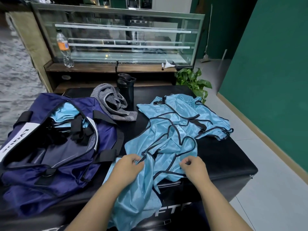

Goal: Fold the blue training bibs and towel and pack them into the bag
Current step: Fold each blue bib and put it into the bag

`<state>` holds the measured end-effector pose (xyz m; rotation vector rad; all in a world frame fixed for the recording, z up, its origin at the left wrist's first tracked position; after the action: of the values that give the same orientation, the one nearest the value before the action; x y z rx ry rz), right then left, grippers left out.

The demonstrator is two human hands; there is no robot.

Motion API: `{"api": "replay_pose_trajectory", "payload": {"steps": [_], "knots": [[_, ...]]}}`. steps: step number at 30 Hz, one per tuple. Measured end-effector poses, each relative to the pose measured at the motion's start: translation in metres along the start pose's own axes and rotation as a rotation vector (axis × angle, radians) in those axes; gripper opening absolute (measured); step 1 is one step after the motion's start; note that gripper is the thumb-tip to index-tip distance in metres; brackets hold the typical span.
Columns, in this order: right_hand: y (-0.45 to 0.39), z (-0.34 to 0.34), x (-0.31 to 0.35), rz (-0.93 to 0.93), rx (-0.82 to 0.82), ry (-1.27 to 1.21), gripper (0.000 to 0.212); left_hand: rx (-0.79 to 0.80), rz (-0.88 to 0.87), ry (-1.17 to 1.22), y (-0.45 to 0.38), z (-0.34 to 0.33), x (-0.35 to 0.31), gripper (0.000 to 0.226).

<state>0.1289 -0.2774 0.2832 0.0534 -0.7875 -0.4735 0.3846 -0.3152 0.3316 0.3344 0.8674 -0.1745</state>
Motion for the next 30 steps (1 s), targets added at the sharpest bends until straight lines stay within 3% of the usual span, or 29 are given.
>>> {"api": "replay_pose_trajectory", "payload": {"steps": [2, 9, 13, 15, 17, 20, 25, 28, 30], "knots": [[0.003, 0.007, 0.005, 0.036, 0.003, -0.086, 0.015, -0.046, -0.072, 0.028, 0.001, 0.0, -0.006, 0.03], [0.024, 0.045, 0.049, 0.218, -0.082, -0.492, 0.013, -0.116, -0.068, 0.587, 0.011, 0.017, -0.018, 0.016], [0.041, 0.06, 0.08, 0.283, -0.051, -0.728, 0.012, -0.212, -0.177, 0.6, 0.025, 0.042, -0.034, 0.032], [0.048, 0.063, 0.093, 0.303, -0.001, -0.806, 0.012, -0.173, -0.219, 0.615, 0.034, 0.048, -0.043, 0.039], [0.057, 0.069, 0.105, 0.329, 0.023, -0.868, 0.014, -0.088, -0.233, 0.794, 0.042, 0.046, -0.047, 0.041], [0.073, 0.077, 0.123, 0.359, 0.068, -0.942, 0.019, 0.006, -0.224, 0.977, 0.055, 0.047, -0.053, 0.03], [0.113, 0.087, 0.149, 0.433, 0.083, -0.724, 0.039, 0.094, -0.288, 1.003, 0.091, 0.052, -0.077, 0.052], [0.147, 0.085, 0.173, 0.568, 0.159, -0.608, 0.039, 0.008, -0.364, 0.762, 0.115, 0.055, -0.098, 0.022], [0.172, 0.08, 0.189, 0.673, 0.238, -0.546, 0.036, -0.042, -0.438, 0.561, 0.13, 0.055, -0.111, 0.014]]}}
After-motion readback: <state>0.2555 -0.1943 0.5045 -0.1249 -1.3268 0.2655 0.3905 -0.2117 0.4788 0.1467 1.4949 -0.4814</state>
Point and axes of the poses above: each hand's wrist, its own y-axis away from the middle knuckle, its own z-axis out of the back of the hand, x = y × z, the point moved 9 cm from there along -y, towards the middle knuckle, and after that the axes turned 7 degrees about x, right-handed, at the moved point
